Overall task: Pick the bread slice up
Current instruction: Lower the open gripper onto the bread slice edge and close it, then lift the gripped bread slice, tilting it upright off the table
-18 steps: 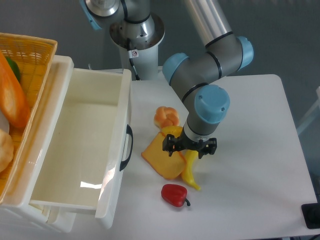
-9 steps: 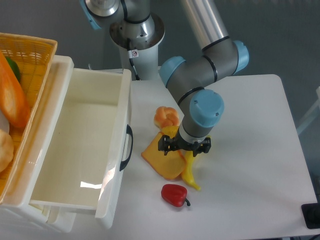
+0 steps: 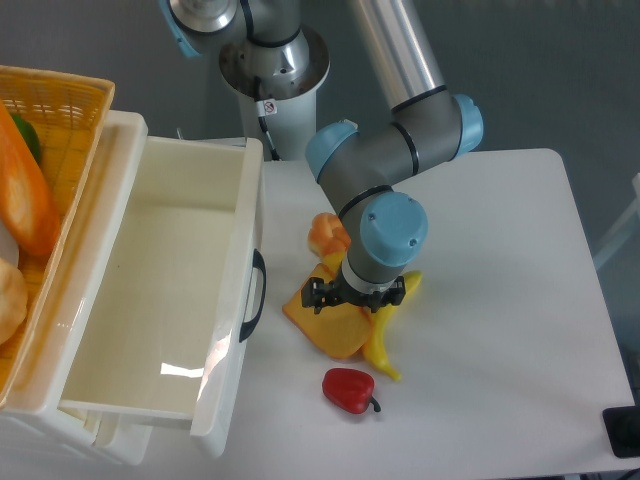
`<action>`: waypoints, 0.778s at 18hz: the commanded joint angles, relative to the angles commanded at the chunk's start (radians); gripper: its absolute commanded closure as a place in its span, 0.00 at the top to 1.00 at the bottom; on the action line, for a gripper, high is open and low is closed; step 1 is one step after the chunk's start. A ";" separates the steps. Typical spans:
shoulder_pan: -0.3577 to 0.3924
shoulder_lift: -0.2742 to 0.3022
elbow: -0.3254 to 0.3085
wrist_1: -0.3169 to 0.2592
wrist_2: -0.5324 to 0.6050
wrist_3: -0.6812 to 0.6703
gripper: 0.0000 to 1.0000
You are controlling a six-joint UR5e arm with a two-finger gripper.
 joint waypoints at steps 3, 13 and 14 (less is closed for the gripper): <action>0.000 -0.008 -0.011 0.002 -0.001 -0.005 1.00; -0.009 -0.012 -0.014 0.003 -0.004 -0.003 0.99; -0.012 -0.012 -0.014 0.005 -0.006 0.000 0.95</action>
